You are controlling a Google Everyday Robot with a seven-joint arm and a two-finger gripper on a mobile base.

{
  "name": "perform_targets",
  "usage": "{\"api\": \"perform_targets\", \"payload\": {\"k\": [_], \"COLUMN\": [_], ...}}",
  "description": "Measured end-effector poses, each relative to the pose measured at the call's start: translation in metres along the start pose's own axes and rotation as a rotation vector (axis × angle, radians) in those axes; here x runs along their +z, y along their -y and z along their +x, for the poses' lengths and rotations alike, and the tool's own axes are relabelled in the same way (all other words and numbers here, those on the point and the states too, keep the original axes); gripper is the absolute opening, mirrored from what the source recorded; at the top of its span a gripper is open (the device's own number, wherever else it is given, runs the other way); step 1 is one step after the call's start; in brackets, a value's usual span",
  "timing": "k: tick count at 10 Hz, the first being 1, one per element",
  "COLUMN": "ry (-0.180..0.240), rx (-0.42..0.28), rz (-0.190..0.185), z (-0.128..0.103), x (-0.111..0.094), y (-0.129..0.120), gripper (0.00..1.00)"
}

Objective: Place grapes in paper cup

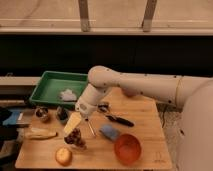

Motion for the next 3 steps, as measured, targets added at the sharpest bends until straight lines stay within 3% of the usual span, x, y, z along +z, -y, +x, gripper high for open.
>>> {"api": "perform_targets", "payload": {"k": [1, 3], "ry": [0.031, 0.074], "rx": [-0.003, -0.006], "rz": [0.075, 0.166], "z": [-0.005, -0.009], "x": [-0.020, -0.046], "y": [-0.004, -0.008], "gripper": [0.80, 0.80]}}
